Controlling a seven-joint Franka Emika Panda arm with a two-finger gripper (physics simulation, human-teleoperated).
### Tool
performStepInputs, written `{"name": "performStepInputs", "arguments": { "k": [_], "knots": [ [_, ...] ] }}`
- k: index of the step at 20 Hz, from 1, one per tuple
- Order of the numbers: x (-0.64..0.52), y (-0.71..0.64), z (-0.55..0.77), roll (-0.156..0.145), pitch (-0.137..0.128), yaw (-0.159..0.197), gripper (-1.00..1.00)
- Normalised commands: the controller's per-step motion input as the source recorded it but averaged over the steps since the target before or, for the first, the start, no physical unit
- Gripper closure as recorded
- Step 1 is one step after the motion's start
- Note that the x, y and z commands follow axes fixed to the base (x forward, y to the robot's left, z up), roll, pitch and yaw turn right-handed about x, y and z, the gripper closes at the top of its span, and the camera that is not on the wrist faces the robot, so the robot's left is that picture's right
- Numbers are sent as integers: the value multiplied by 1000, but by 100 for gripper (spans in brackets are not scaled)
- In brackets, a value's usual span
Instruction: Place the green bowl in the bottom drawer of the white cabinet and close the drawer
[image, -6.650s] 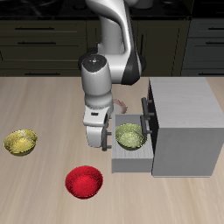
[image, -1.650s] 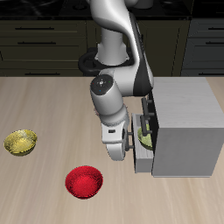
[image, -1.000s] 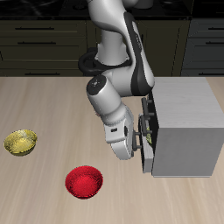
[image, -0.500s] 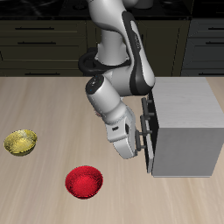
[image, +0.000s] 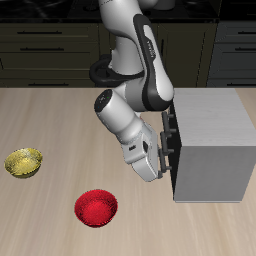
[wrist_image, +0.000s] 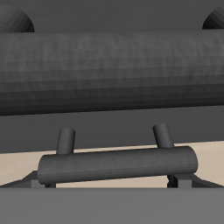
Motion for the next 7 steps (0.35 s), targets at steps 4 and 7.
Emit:
{"name": "performStepInputs", "arguments": {
  "k": [4, 7],
  "knots": [
    [124, 288, 172, 32, -32, 8, -100],
    [-86, 182, 86, 35, 13, 5, -100]
  ]
}}
